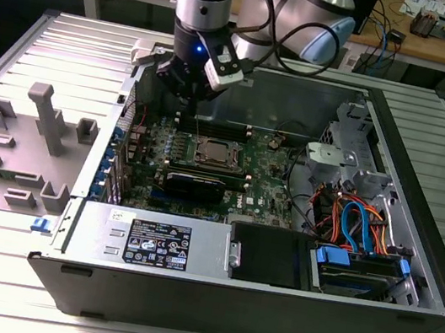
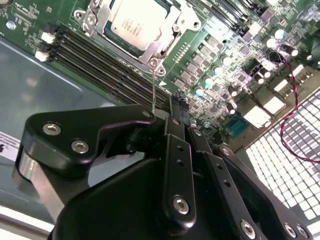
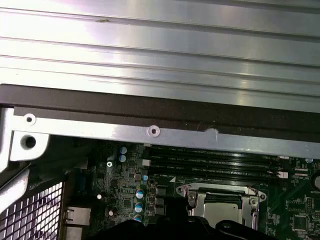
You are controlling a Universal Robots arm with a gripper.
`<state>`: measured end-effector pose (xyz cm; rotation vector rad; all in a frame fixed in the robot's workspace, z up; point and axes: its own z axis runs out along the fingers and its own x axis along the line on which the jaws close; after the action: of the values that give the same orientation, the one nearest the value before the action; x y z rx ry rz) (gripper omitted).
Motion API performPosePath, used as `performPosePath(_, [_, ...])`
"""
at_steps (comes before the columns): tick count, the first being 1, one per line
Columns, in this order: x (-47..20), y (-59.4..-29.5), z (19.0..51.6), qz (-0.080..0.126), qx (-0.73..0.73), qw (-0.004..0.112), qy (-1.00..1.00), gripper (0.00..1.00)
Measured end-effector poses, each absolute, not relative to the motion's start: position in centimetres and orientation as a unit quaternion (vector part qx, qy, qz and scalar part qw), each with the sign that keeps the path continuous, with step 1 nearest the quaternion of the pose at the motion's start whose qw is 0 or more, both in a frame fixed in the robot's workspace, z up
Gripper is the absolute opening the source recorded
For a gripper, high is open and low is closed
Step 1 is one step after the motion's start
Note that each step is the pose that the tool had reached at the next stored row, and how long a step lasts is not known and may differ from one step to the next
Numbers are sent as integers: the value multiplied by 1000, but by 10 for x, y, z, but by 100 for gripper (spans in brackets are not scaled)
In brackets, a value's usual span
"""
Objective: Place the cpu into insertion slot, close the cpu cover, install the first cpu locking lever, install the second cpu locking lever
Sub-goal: 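Install the first cpu locking lever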
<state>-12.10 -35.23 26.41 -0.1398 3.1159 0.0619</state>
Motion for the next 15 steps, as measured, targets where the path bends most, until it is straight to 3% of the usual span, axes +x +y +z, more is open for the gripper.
performPosePath(15, [-96, -352, 260, 20, -43, 11, 999, 11])
